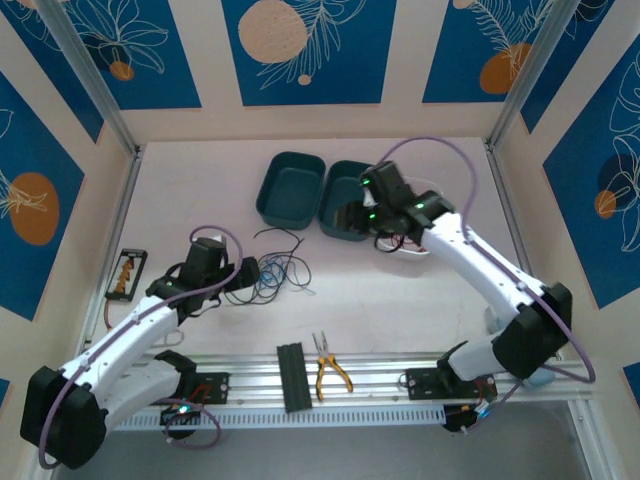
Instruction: Untangle the cables
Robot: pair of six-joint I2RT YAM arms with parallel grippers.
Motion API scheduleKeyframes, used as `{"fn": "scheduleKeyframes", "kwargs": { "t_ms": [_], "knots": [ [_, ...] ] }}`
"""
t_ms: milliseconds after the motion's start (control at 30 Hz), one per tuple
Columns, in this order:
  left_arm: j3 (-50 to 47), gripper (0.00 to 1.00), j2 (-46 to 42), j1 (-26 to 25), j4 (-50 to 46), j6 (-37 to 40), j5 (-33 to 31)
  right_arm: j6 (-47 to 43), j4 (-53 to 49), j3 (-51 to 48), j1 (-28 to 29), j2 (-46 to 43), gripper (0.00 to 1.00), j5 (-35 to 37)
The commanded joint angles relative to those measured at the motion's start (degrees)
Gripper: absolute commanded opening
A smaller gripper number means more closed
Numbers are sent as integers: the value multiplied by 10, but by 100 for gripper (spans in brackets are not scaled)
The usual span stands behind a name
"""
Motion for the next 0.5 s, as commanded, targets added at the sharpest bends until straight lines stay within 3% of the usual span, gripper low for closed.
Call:
{"fn": "scheduleKeyframes", "kwargs": {
  "t_ms": [0, 467],
  "knots": [
    [-12, 95, 5, 10, 8, -7, 35, 22, 11, 3, 44, 66, 52, -43],
    [-83, 80, -35, 21, 8, -43, 48, 101, 23, 119, 136, 300, 35, -122]
  ]
}}
